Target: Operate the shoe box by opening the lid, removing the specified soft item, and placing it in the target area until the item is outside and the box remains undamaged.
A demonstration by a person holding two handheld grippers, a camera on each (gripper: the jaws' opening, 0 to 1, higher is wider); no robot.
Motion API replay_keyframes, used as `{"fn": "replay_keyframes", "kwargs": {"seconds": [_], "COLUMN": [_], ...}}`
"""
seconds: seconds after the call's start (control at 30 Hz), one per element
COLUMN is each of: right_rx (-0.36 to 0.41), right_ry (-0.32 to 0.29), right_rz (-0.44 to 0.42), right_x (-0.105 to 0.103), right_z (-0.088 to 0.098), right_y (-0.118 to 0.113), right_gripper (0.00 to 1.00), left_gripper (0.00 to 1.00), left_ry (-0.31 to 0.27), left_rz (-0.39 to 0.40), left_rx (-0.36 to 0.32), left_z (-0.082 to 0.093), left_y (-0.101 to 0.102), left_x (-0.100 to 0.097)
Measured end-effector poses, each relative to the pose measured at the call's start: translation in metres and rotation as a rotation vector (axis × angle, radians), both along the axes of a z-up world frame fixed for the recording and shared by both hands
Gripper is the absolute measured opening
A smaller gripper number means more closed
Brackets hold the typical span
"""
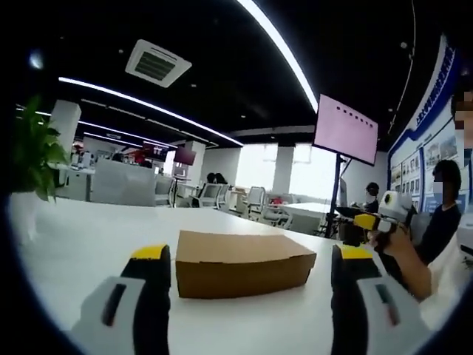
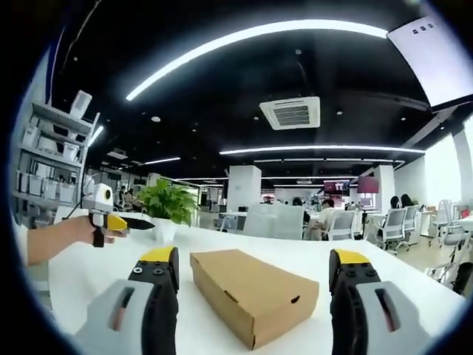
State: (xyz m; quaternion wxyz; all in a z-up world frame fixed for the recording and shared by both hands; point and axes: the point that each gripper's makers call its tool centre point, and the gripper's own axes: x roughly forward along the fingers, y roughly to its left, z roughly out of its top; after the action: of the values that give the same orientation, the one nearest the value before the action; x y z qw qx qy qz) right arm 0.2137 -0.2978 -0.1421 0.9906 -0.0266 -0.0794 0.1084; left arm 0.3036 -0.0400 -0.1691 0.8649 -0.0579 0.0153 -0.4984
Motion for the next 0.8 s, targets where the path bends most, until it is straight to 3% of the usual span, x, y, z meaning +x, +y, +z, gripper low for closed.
{"fn": "replay_keyframes", "kwargs": {"seconds": [0.17,0.27,0.47,0.6,0.7,0.73,0.8], "right_rx": [-0.023,-0.055,-0.065,-0.075,-0.077,-0.078,-0.083], "right_ry": [0.006,0.022,0.054,0.053,0.052,0.052,0.058], "right_rz": [-0.009,-0.006,0.019,0.023,0.023,0.022,0.018], "right_x": [0.003,0.003,0.009,0.012,0.014,0.015,0.017], "right_z": [-0.005,-0.012,-0.019,-0.02,-0.017,-0.017,-0.017], "right_y": [-0.002,0.002,0.013,0.018,0.02,0.02,0.018], "right_gripper": [0.86,0.87,0.89,0.89,0.9,0.9,0.9], "left_gripper": [0.84,0.86,0.86,0.88,0.92,0.91,0.83], "left_ry": [0.003,0.016,0.039,0.021,-0.001,-0.004,0.005], "left_rz": [0.004,-0.009,-0.009,-0.004,-0.015,-0.045,-0.028], "left_rx": [0.018,0.076,0.068,0.116,0.114,0.081,0.071], "left_z": [-0.004,-0.016,-0.021,-0.025,-0.021,-0.016,-0.013], "left_y": [-0.004,-0.008,-0.01,-0.014,-0.015,-0.017,-0.013], "left_x": [0.01,0.017,0.034,0.036,0.035,0.032,0.036]}}
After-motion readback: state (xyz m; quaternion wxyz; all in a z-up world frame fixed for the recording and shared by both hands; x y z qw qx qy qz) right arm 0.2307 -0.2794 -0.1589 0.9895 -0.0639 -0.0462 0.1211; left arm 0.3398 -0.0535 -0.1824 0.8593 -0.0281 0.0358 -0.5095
